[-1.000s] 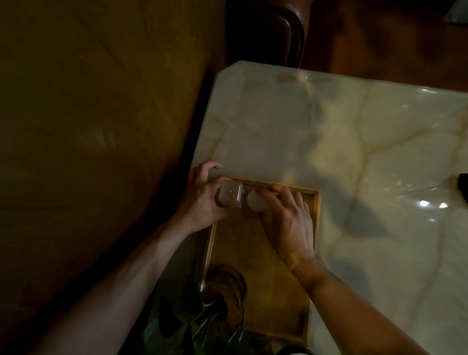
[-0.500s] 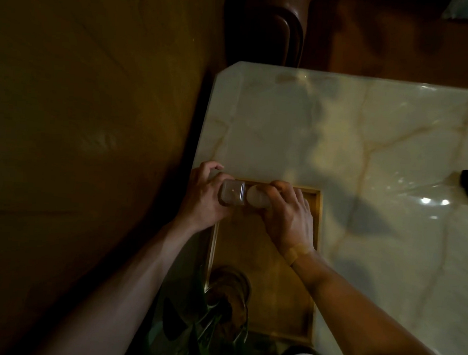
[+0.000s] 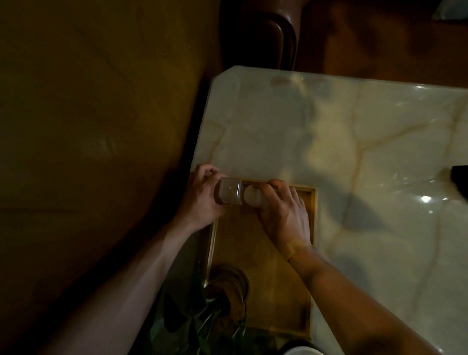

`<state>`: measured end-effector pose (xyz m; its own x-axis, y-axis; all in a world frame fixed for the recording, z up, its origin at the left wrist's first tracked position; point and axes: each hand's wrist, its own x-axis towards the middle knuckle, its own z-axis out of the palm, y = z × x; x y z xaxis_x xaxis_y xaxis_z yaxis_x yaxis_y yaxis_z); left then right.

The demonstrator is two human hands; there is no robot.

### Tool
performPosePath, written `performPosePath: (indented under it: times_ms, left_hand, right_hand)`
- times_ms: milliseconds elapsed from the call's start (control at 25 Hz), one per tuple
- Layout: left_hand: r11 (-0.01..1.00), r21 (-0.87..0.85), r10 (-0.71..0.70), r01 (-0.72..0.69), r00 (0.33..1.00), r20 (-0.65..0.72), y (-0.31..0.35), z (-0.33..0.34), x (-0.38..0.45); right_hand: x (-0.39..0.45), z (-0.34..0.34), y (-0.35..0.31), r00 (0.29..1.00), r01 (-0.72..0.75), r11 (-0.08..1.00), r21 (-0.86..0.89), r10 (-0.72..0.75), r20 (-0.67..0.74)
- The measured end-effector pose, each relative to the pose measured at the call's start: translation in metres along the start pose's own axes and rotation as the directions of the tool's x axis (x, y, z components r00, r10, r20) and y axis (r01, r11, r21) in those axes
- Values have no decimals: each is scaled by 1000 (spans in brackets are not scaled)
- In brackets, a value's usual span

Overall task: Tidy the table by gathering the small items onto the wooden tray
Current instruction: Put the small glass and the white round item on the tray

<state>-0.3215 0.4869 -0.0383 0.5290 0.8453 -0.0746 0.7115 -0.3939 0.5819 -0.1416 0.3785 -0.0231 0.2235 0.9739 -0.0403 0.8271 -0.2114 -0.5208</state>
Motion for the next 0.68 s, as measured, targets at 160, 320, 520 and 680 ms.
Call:
performPosePath:
  times_ms: [160,320,520,680]
  left_hand:
    - [988,-97,-125,122,992,-18,6,-1,-12]
    - [954,-8,-298,300,950,91,14,-8,-28]
    - [892,258,-448,372,808,384,28,-37,-40]
    - [897,308,-429,317,791,437,53,-66,-46]
  right_hand:
    - [-3,-4,4,999,-24,1000,12,24,42]
    - [-19,-16,8,996,-45,987,-156,56,67]
    - [-41,-49,3,966,-112,945,-306,177,191]
    - [-59,-83,0,918,-116,947,-300,217,332]
